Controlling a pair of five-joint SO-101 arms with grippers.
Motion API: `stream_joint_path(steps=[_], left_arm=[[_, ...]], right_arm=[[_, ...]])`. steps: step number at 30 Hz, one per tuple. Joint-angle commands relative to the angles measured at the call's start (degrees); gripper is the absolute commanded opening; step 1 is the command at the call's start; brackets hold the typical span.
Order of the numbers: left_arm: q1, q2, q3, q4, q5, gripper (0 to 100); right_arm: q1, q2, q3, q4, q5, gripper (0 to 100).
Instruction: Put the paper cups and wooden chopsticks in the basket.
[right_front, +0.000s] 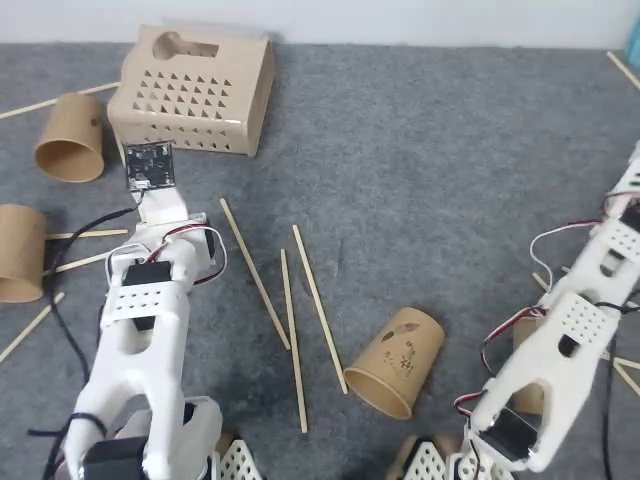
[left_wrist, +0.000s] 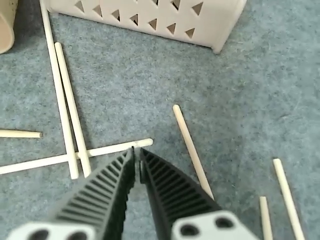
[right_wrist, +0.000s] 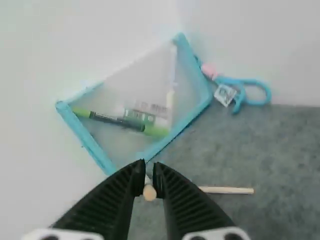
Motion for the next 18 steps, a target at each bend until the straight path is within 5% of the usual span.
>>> stream_joint_path(steps=[1,18], left_arm=[[0.3,-0.2,-0.4,-1.7,-0.7,1],[0.3,-0.4,-0.4,-1.8,-0.8,1]], right_arm=[[0.3,-5.5,-4.6,12.0,-1.7,0.6],[0.5,-26.4,-4.6,59.6,0.2,0.6]])
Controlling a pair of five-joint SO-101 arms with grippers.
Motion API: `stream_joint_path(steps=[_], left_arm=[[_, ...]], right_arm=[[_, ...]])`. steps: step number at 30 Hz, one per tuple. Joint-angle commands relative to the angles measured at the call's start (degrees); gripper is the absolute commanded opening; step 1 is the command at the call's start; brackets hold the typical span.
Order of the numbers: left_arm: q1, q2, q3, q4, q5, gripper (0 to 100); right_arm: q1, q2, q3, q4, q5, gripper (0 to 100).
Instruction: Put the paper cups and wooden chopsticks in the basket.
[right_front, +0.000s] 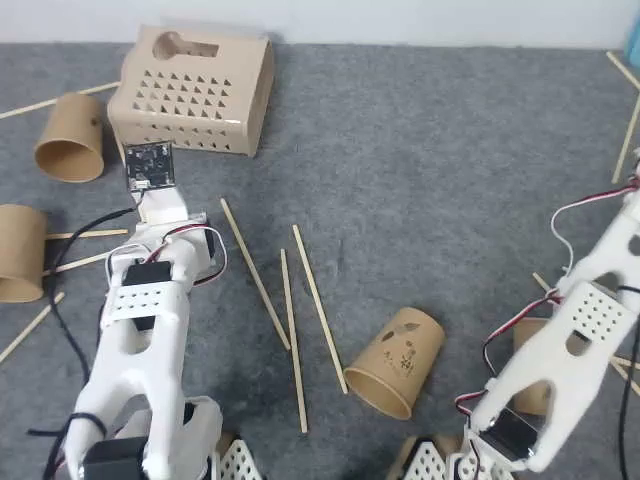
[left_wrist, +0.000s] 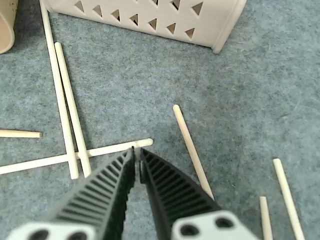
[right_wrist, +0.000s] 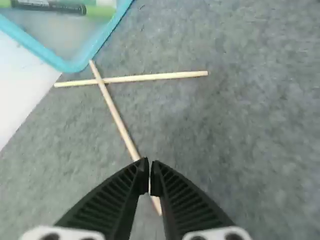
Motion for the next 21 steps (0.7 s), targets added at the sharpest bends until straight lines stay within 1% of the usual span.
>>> stream_joint_path(steps=[1,2,4,7,9,11,12,13,17,21], left_arm=[[0.3,-0.4,-0.4,-1.8,-0.8,1],[0.3,-0.4,-0.4,-1.8,-0.8,1],[0.3,-0.4,-0.4,-1.8,-0.8,1],[0.3,-0.4,-0.4,-1.7,-0.8,1],[0.3,-0.4,-0.4,-1.7,-0.8,1],[0.3,-0.4,-0.4,-1.6,-0.8,1],[0.2,-0.4,-0.4,-1.6,-0.8,1],[0.2,-0.4,-0.4,-1.6,-0.8,1],[0.2,-0.5,-0.4,-1.6,-0.8,1],[0.2,-0.4,-0.4,-1.7,-0.8,1]], right_arm=[[0.5,-9.3,-3.6,8.0,2.5,0.6],[0.5,-10.1,-3.6,9.3,3.2,0.6],[0.5,-11.0,-3.6,8.5,3.9,0.7],[1.0,-9.5,-3.3,3.0,4.2,1.9],[0.4,-7.2,-3.0,0.0,4.3,7.2],[-0.8,-4.5,-2.7,-3.1,7.3,14.3],[-1.4,-3.0,-2.2,-4.5,9.0,16.1],[-1.9,-1.7,-1.7,-6.2,9.9,15.8],[-2.3,3.3,1.6,-12.7,10.5,8.4],[-3.1,6.0,5.8,-17.0,12.1,9.9]])
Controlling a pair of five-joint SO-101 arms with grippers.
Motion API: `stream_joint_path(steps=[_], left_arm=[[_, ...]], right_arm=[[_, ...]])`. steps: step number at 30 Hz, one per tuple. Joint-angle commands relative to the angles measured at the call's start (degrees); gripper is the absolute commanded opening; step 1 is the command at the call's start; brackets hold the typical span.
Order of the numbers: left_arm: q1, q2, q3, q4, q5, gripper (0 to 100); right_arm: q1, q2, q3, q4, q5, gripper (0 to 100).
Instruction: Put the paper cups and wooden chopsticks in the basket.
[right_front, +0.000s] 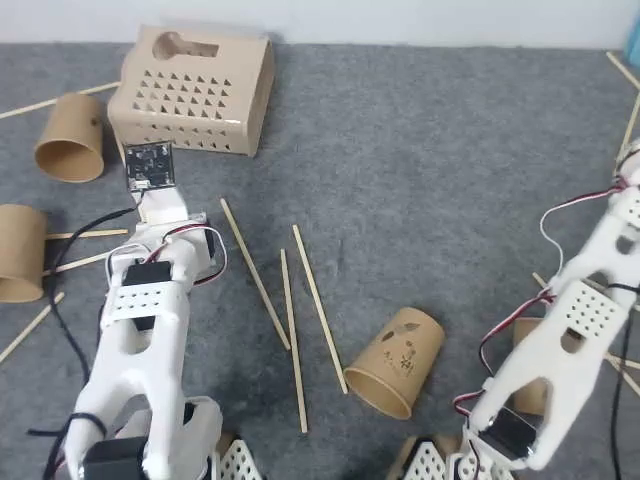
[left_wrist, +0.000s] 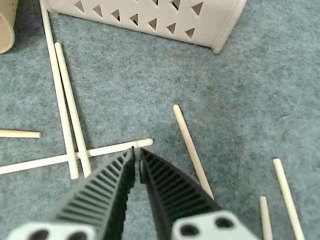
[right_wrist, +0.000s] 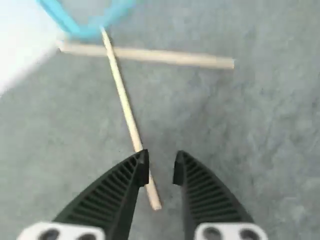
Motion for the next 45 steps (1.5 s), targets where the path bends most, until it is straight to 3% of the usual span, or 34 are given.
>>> stream_joint_path(steps=[1,9,13,14,17,24,28,34,36,40,45], left_arm=[[0.2,-0.4,-0.4,-1.7,-0.8,1],[0.2,-0.3,-0.5,-1.7,-0.8,1],[0.2,-0.3,-0.5,-1.7,-0.8,1],[0.2,-0.3,-0.5,-1.7,-0.8,1],[0.2,-0.3,-0.5,-1.7,-0.8,1],[0.2,-0.4,-0.4,-1.7,-0.8,1],[0.2,-0.4,-0.4,-1.7,-0.8,1],[0.2,-0.5,-0.4,-1.5,-0.8,1],[0.2,-0.5,-0.4,-1.5,-0.8,1],[0.2,-0.5,-0.3,-1.4,-0.8,1],[-1.0,-0.6,-0.3,-1.4,-0.8,1]], right_arm=[[-1.4,-0.4,1.3,-4.6,1.8,10.3],[-1.7,0.2,6.2,-5.4,3.8,9.9],[-1.3,0.1,7.1,-4.8,4.2,0.0],[-0.9,-0.1,7.1,-3.7,4.9,1.8],[-0.1,-1.1,5.7,0.9,5.5,0.9],[1.3,-4.0,-8.6,22.5,5.9,0.6],[3.8,-8.2,-8.5,27.7,9.1,0.6],[7.5,-9.5,-8.0,23.3,9.9,0.6],[6.0,-8.8,-7.7,22.4,9.9,1.7],[1.4,-6.3,-7.7,20.2,10.9,14.2],[-1.8,-1.8,-7.5,10.1,9.1,10.3]])
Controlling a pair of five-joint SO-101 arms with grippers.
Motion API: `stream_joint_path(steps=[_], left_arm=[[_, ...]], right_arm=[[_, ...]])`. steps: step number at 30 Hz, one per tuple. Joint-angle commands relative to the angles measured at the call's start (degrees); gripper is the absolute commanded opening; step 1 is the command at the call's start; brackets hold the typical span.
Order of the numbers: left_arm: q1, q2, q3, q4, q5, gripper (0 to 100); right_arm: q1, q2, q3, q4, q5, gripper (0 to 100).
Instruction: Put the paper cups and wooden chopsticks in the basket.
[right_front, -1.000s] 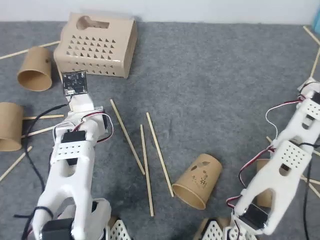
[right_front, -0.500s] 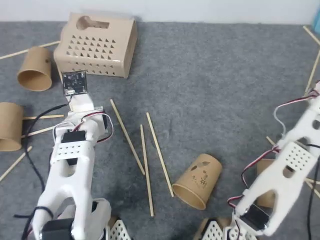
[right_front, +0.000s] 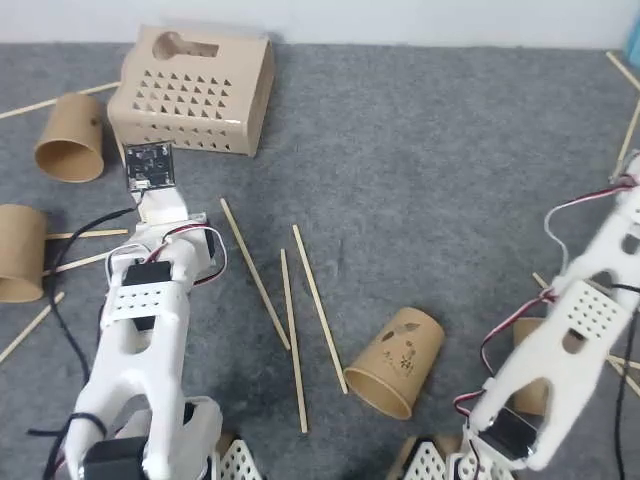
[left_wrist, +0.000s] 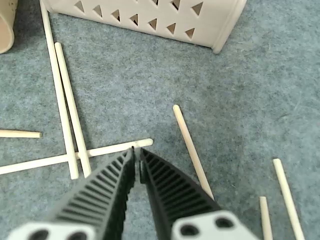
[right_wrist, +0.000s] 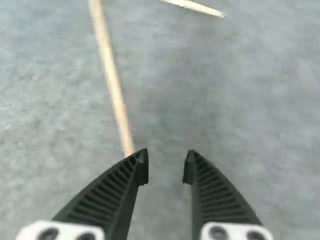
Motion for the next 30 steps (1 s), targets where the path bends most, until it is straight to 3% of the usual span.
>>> stream_joint_path(steps=[1,11,14,17,30], left_arm=[[-0.9,-0.6,-0.3,-1.4,-0.8,1],[-0.4,-0.4,-0.4,-1.6,-0.8,1],[-0.4,-0.4,-0.5,-1.6,-0.8,1],[-0.4,-0.4,-0.5,-1.6,-0.8,1],[-0.7,-0.5,-0.4,-1.5,-0.8,1]], right_arm=[[-2.1,1.0,-2.0,-7.9,-0.5,9.7],[-2.2,3.7,8.4,-20.4,1.3,10.4],[-2.2,3.9,10.5,-20.2,3.7,9.1],[-1.9,3.8,12.1,-19.8,5.4,0.1],[8.1,1.5,-4.0,-6.5,5.5,0.6]])
